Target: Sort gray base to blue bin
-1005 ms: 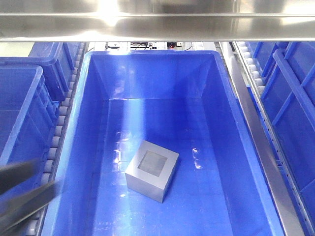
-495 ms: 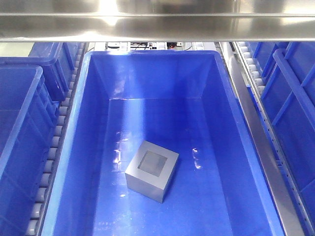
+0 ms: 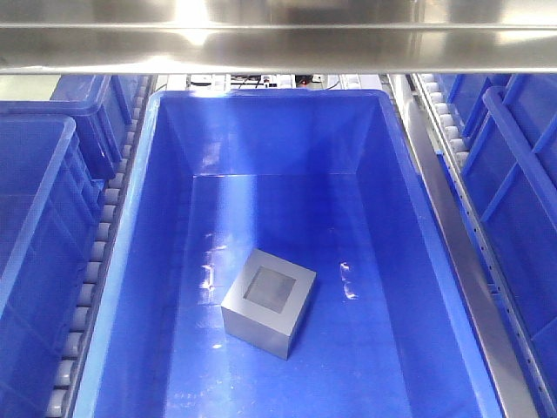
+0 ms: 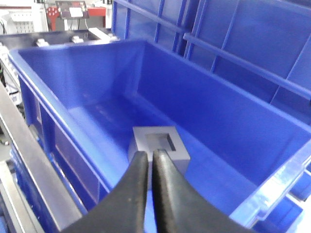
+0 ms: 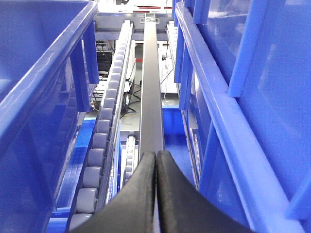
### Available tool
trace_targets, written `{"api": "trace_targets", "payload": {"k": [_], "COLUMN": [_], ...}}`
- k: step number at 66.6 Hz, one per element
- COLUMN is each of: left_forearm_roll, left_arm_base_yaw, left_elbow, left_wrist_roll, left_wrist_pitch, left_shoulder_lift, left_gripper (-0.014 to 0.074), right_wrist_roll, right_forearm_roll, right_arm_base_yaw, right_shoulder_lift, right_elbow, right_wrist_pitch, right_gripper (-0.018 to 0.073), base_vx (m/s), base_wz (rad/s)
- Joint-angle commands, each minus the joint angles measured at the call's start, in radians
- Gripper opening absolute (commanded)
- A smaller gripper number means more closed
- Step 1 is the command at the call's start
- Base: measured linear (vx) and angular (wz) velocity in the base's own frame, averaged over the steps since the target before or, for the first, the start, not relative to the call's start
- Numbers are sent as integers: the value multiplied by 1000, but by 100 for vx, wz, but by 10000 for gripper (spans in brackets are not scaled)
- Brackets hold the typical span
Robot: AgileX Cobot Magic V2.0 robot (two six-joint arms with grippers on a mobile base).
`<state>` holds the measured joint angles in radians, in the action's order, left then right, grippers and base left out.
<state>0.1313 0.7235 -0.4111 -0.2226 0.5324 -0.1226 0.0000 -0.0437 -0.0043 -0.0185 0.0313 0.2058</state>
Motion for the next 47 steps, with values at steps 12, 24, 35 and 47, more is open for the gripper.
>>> {"api": "trace_targets", "payload": {"k": [12, 24, 35, 47], "left_forearm_roll": [-3, -3, -3, -4], "left_arm_base_yaw": [8, 8, -10, -219], "left_elbow": [-22, -22, -9, -9], "left_wrist_roll": [0, 0, 0, 0], "left_wrist_pitch": [-54, -54, -59, -89], "left_shoulder_lift": [-10, -10, -14, -14], "left_gripper": [-8, -8, -8, -8], "right_wrist_roll": [-12, -12, -12, -12], "right_forearm_roll": [-9, -9, -9, -9], "right_arm_base_yaw": [-1, -1, -1, -1], "right_shoulder_lift": [-7, -7, -7, -7], "right_elbow": [6, 6, 6, 6], "right_wrist_pitch": [-80, -80, -80, -79], "right_gripper": [-5, -5, -5, -5], "base_vx": [0, 0, 0, 0], "base_wz": [0, 0, 0, 0]}}
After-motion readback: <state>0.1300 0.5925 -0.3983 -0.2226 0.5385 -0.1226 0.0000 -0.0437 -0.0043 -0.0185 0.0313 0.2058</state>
